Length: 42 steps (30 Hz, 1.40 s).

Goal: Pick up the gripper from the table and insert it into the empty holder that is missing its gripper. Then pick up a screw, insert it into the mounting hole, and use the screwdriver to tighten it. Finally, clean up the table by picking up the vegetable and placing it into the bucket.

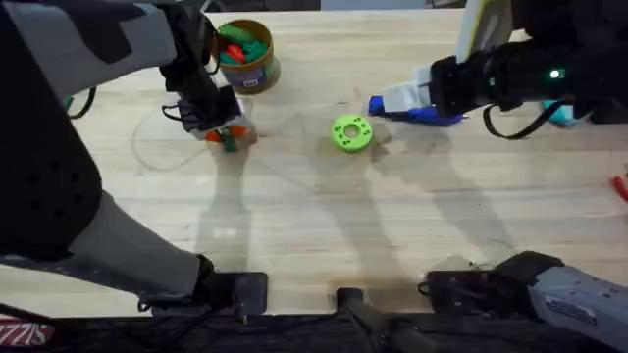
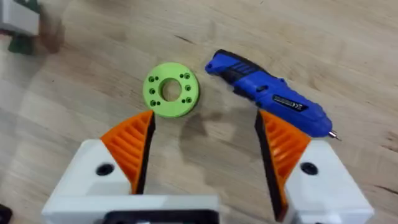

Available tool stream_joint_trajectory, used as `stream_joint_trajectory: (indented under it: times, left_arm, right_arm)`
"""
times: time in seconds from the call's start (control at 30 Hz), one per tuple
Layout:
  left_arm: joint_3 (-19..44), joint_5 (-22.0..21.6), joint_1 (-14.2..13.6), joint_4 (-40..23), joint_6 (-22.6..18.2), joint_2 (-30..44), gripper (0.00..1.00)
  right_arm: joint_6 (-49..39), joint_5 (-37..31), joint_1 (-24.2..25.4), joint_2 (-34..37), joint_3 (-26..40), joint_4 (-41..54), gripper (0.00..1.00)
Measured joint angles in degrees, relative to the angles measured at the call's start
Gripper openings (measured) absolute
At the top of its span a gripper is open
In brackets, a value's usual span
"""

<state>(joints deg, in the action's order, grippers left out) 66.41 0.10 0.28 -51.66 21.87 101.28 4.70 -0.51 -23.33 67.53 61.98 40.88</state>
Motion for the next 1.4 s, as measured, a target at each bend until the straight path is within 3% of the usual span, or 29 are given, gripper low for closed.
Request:
stream_joint_trajectory:
  times: [0.07,0.1,0.33,0.57,0.7,0.83,1.13,1.4]
  left_arm:
    - [-0.02,-0.02,0.0,-0.21,-0.05,0.13,0.08]
    - [-0.02,-0.05,-0.01,-0.44,-0.03,0.12,0.028]
    - [2.95,0.06,-0.01,-8.43,0.66,-1.02,0.023]
    - [13.63,0.37,-0.01,-14.09,0.86,-9.3,0.022]
    - [16.86,0.44,-0.04,-8.66,0.99,-13.96,0.022]
    - [17.31,1.21,-0.44,-2.61,1.11,-14.14,0.022]
    - [17.2,2.79,-3.58,10.4,1.27,-2.49,0.022]
    - [17.09,3.1,-3.77,14.49,1.28,2.58,0.022]
  right_arm:
    - [-0.01,-0.01,0.0,0.0,0.0,0.0,0.932]
    - [0.0,0.0,0.0,0.0,0.0,0.0,0.932]
    - [0.01,0.0,0.0,0.0,0.0,0.0,0.932]
    - [-0.01,-0.01,0.0,0.0,0.0,-0.08,0.932]
    - [0.0,-0.06,0.0,0.0,0.0,-0.82,0.932]
    - [0.0,-0.07,0.0,0.0,0.0,-1.56,0.932]
    - [0.0,-0.07,0.0,0.0,0.0,-1.62,0.932]
    - [0.0,-0.07,0.0,0.0,0.0,-1.63,0.932]
